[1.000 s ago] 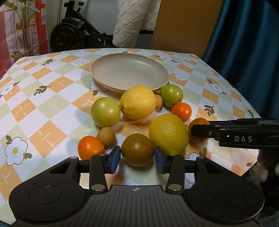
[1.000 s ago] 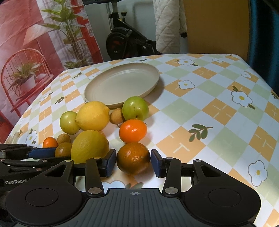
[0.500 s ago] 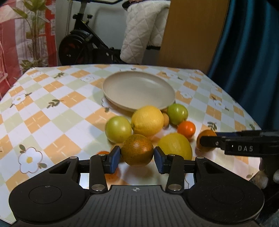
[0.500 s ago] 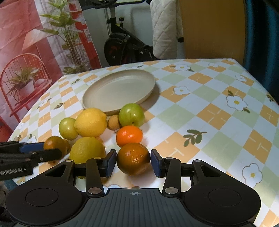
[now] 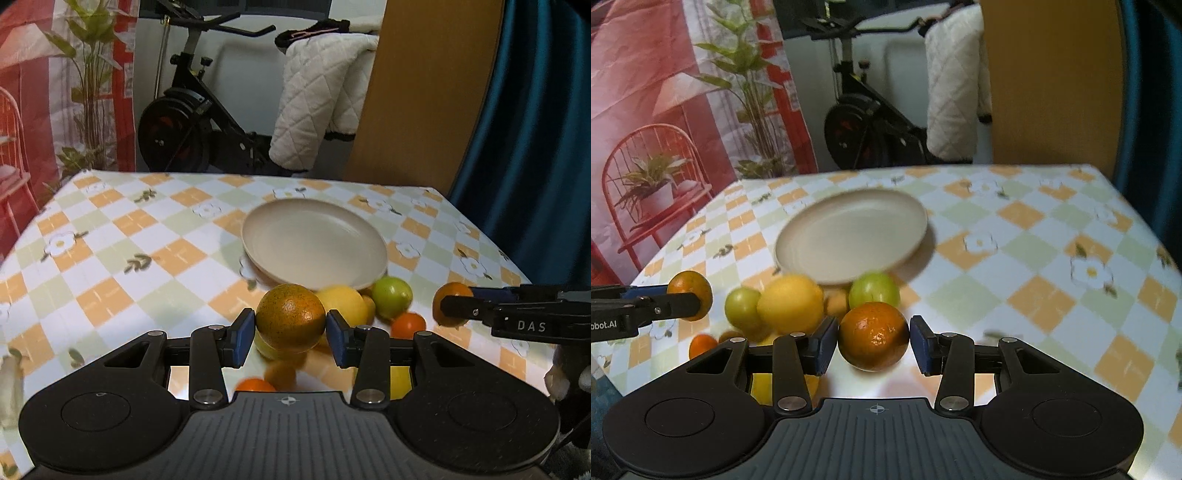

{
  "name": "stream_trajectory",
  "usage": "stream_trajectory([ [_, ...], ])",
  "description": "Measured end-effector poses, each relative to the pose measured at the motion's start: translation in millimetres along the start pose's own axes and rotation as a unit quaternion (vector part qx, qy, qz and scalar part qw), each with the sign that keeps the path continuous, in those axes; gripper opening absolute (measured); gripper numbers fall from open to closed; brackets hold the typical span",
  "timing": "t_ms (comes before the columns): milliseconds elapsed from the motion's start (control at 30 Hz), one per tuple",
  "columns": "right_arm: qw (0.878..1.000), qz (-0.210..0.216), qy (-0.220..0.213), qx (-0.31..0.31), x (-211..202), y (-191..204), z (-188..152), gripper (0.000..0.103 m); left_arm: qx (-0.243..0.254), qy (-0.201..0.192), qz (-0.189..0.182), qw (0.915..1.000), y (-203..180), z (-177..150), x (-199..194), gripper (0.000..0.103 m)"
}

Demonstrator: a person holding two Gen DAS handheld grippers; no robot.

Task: Organize fruits
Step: 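Lift the left tool's orange over the plate while the right tool carries its orange there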

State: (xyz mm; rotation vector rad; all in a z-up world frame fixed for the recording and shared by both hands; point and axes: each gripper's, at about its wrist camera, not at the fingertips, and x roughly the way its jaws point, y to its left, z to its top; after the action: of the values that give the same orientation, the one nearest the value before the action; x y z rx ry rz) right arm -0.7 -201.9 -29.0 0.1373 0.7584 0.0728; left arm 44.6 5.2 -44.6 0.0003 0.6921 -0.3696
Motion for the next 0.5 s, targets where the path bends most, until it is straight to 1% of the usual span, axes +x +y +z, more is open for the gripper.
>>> stream_trajectory([
  [167, 0.999, 0.006, -0.015, -0.028, 10, -1, 23, 0.039, 0.002, 0.000, 0.007, 1.0000, 3, 15, 14, 0.044],
  [333, 0.998, 0.009, -0.023, -0.050, 26, -2, 48, 0.039, -0.005, 0.004, 0.003, 1.0000, 7, 33, 33, 0.044],
  [500, 0.998, 0.022, -0.012, -0.052, 54, -3, 62, 0.039, -0.001, 0.014, -0.004, 0.9999, 5, 50, 59, 0.044],
])
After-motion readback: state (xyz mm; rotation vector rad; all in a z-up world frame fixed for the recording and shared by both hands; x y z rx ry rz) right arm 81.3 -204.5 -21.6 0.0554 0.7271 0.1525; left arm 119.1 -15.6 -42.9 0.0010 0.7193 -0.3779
